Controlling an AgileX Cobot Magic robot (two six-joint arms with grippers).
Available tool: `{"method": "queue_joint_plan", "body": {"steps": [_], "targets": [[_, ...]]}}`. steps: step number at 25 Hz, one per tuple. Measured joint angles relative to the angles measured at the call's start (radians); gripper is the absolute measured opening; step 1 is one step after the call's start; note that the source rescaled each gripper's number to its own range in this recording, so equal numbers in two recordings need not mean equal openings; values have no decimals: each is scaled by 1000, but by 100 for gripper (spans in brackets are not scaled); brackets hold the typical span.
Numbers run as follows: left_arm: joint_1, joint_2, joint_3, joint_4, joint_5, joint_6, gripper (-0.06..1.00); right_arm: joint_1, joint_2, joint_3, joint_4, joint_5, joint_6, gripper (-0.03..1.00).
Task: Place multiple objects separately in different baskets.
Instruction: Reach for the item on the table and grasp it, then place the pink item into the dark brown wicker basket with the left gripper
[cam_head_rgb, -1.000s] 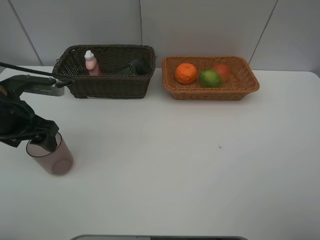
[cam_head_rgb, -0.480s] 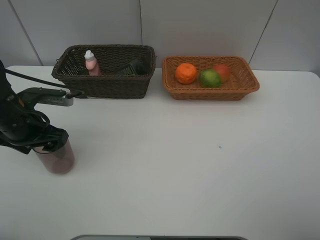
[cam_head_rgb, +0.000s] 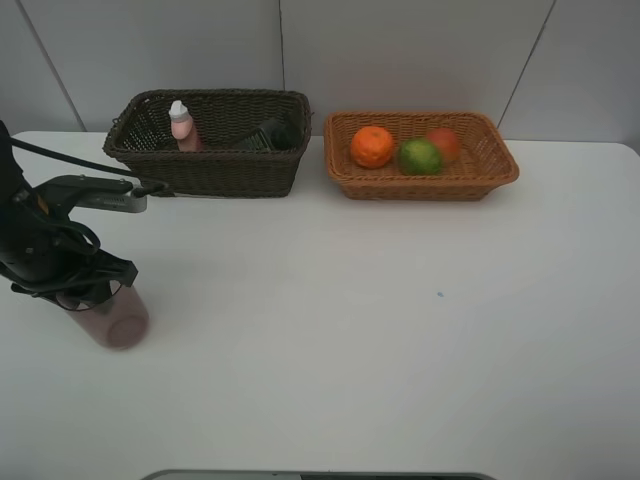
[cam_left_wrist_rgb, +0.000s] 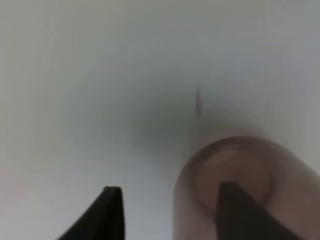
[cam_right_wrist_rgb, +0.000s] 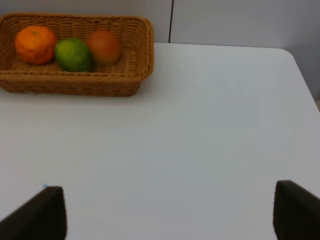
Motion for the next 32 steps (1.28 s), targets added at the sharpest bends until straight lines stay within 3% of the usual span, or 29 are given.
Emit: {"method": "queue_joint_plan", "body": {"steps": [2,3,20,28,32], "targets": [[0,0,0,0,0,-2,3,0,0,0,0,0,0,79],[0,0,0,-3,1,-5,0,0,0,0,0,0,0,79],[0,-4,0,-4,-6,-19,1,0,0,0,0,0,0,79],[0,-144,-3,-4,6,-24,1,0,0,0,0,0,0,79],[0,-184,-75,-4,19,-24,1,0,0,0,0,0,0,79]]}}
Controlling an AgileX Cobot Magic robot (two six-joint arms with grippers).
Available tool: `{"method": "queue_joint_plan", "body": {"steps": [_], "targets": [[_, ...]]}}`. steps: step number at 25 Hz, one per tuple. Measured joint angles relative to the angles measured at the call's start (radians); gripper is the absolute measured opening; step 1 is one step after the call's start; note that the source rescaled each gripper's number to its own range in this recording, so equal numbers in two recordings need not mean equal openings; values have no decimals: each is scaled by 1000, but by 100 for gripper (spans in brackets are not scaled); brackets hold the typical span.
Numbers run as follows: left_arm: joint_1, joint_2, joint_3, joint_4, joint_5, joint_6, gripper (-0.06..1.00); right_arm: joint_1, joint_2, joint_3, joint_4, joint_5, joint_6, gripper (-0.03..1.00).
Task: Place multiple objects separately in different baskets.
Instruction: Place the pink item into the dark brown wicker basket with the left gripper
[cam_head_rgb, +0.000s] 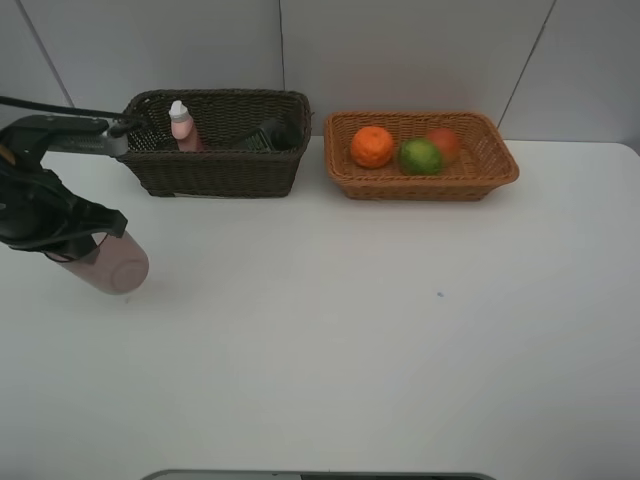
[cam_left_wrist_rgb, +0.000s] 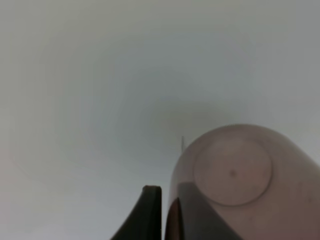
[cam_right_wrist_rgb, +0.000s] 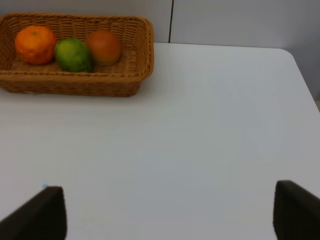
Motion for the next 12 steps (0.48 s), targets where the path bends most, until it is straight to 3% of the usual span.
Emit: {"method": "queue_joint_plan", "body": {"steps": [12], "targets": [[0,110,-435,12,29,0,1,0,0,0,0,0,0,79]]}}
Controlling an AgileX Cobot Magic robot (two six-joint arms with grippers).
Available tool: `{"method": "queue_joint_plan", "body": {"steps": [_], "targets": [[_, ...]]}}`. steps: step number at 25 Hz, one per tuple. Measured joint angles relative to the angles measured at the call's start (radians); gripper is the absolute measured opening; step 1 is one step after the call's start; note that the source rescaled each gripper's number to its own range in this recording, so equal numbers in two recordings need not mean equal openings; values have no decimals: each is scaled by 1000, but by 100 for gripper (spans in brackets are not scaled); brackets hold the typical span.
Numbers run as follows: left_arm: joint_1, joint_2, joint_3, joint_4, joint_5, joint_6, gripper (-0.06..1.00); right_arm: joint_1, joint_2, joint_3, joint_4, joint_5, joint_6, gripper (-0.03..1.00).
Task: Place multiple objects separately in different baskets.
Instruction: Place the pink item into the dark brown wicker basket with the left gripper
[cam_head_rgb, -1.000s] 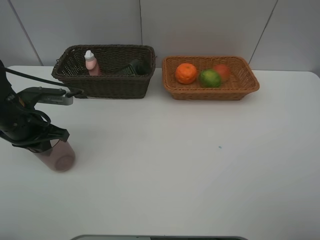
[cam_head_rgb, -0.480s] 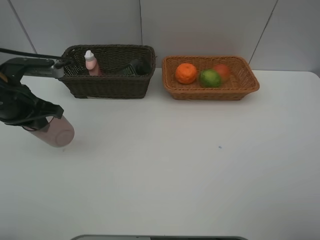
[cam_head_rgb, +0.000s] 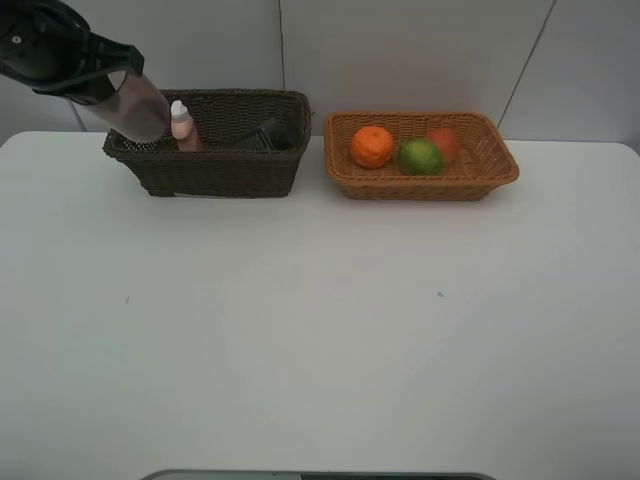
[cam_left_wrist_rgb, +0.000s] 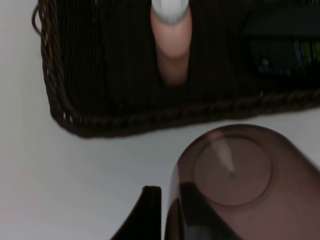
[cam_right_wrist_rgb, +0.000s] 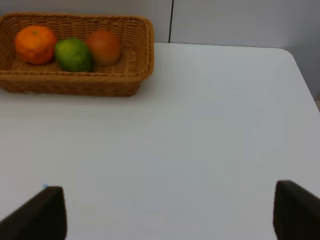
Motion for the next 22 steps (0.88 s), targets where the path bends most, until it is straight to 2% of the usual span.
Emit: {"method": "queue_joint_plan", "body": {"steps": [9,22], "targets": [[-5,203,-191,9,-11,0,1,0,0,0,0,0,0,79],[-55,383,-212,34,-180,0,1,0,0,0,0,0,0,79]]}}
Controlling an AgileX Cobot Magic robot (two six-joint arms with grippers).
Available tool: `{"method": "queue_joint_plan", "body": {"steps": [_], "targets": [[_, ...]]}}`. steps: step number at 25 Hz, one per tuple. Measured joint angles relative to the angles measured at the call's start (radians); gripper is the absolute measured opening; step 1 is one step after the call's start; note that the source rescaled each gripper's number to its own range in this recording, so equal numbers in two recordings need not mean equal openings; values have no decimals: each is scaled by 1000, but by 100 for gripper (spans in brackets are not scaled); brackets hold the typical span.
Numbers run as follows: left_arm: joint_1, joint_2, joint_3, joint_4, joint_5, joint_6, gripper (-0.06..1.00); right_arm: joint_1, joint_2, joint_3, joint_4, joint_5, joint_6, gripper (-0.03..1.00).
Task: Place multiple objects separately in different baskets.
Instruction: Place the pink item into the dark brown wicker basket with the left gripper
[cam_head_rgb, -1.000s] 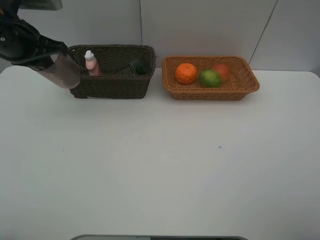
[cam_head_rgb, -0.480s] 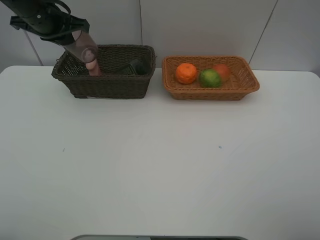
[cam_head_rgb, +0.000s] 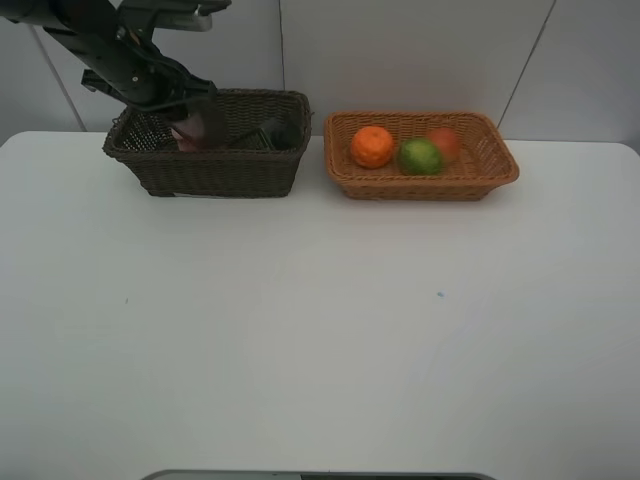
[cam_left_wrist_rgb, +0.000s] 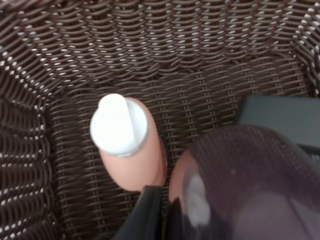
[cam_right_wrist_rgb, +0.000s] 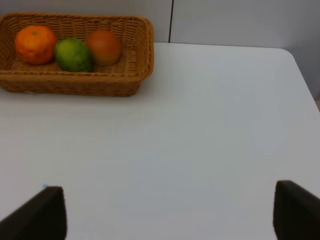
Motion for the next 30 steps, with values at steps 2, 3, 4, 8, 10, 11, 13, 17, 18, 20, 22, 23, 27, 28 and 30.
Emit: {"method": "queue_joint_plan", "body": {"steps": [2,3,4,8,10,11,13,17,18,20,22,23,27,28,30], "targets": [[-2,17,0,10,-20,0,1,0,0,0,0,0,0,79],[-3,23,0,14,-29,0,1,0,0,0,0,0,0,79],[-3,26,0,15,-35,0,1,0,0,0,0,0,0,79],[-3,29,0,20,-67,0,1,0,0,0,0,0,0,79],[-3,29,0,20,-86,0,1,0,0,0,0,0,0,79],[-3,29,0,20,-89,0,1,0,0,0,0,0,0,79],[-3,29,0,20,-101,0,2,0,0,0,0,0,0,79],[-3,29,0,20,-109,0,40,0,0,0,0,0,0,79],[-3,29,0,20,-114,0,57,0,0,0,0,0,0,79],[-3,29,0,20,-124,0,84,0,0,0,0,0,0,79],[-3,29,0,20,-134,0,96,0,0,0,0,0,0,79],[-3,29,0,20,-134,0,98,0,0,0,0,0,0,79],[-3,29,0,20,-134,0,100,0,0,0,0,0,0,79],[-3,29,0,20,-134,0,100,0,0,0,0,0,0,79],[-3,22,0,20,-133,0,100,0,0,0,0,0,0,79]]}}
